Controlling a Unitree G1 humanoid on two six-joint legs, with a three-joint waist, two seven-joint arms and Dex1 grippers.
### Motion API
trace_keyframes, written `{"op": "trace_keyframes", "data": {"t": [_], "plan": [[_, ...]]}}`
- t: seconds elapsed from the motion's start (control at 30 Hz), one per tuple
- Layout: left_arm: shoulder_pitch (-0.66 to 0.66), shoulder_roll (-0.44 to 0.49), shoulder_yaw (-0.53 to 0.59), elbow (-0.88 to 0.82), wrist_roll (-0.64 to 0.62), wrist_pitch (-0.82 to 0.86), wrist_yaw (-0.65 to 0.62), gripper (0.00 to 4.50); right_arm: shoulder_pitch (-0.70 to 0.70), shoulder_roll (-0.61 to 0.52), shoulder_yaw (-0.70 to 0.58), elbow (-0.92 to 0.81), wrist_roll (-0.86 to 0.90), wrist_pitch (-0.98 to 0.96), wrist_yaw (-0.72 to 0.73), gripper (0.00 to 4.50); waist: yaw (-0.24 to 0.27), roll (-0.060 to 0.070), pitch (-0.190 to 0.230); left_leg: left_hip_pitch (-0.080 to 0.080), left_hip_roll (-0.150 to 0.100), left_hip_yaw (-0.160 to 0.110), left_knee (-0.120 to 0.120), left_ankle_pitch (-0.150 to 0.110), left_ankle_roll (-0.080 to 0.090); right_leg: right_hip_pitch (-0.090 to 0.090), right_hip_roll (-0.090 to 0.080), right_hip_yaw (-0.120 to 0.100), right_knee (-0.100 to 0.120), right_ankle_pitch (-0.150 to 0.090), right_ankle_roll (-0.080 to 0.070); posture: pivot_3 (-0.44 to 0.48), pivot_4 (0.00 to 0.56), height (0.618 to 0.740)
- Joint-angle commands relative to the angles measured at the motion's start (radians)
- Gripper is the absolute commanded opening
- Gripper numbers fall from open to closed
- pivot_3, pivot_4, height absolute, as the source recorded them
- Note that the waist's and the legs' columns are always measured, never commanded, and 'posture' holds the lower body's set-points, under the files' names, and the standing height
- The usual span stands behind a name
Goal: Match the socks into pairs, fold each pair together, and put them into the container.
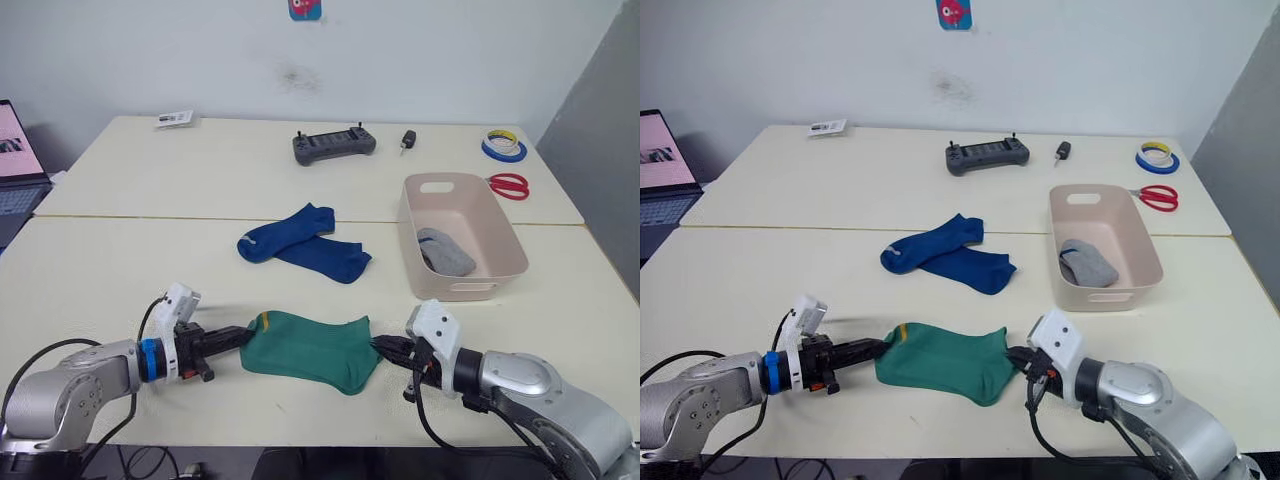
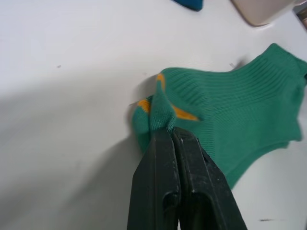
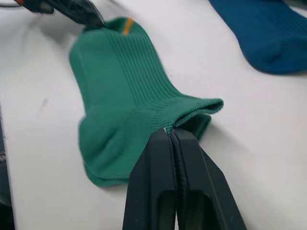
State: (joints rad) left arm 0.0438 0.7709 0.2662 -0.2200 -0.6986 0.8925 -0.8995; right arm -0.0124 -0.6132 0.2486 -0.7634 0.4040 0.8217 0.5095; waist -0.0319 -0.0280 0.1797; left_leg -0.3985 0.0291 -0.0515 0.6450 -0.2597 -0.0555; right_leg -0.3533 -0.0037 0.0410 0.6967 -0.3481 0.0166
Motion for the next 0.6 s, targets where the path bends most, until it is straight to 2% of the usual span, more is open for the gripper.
{"op": "trace_keyframes", "data": {"t": [0.03,0.23,0.4,0.5,0.6], "plan": [[0.018,0.012,0.009,-0.005,0.011,-0.023,-0.002,0.00,0.005,-0.005,0.007,-0.007,-0.026,-0.044,0.007,0.02,0.001,0.000,0.000,0.000,0.000,0.000,0.000,0.000,0.000,0.000,0.000,0.000,0.000,0.000,0.000,0.000,0.150,0.740],[-0.015,0.018,0.067,-0.031,-0.041,0.000,0.000,0.00,0.012,0.045,-0.060,-0.039,0.031,-0.057,0.014,0.02,0.001,0.000,0.000,0.000,0.000,0.000,0.000,0.000,0.000,0.000,0.000,0.000,0.000,0.000,0.000,0.000,0.150,0.740],[-0.034,0.087,0.145,-0.077,-0.147,0.104,-0.024,0.00,0.023,0.033,-0.127,-0.093,0.113,-0.026,0.036,0.02,0.000,0.000,0.000,0.000,0.000,-0.001,0.000,0.000,0.000,0.000,0.000,-0.001,0.000,0.000,0.000,0.000,0.150,0.740],[-0.014,0.123,0.182,-0.101,-0.219,0.177,-0.031,0.00,0.026,0.022,-0.156,-0.112,0.161,-0.002,0.042,0.02,0.000,0.000,0.000,0.000,0.000,0.000,0.000,0.000,0.000,0.000,0.000,0.000,0.000,0.000,0.000,0.000,0.150,0.740],[0.032,0.141,0.190,-0.127,-0.241,0.203,-0.037,0.00,0.028,0.010,-0.173,-0.120,0.206,0.030,0.045,0.02,0.000,0.000,0.000,0.000,0.000,0.000,0.000,0.000,0.000,0.000,0.000,0.000,0.000,0.000,0.000,0.000,0.150,0.740]]}}
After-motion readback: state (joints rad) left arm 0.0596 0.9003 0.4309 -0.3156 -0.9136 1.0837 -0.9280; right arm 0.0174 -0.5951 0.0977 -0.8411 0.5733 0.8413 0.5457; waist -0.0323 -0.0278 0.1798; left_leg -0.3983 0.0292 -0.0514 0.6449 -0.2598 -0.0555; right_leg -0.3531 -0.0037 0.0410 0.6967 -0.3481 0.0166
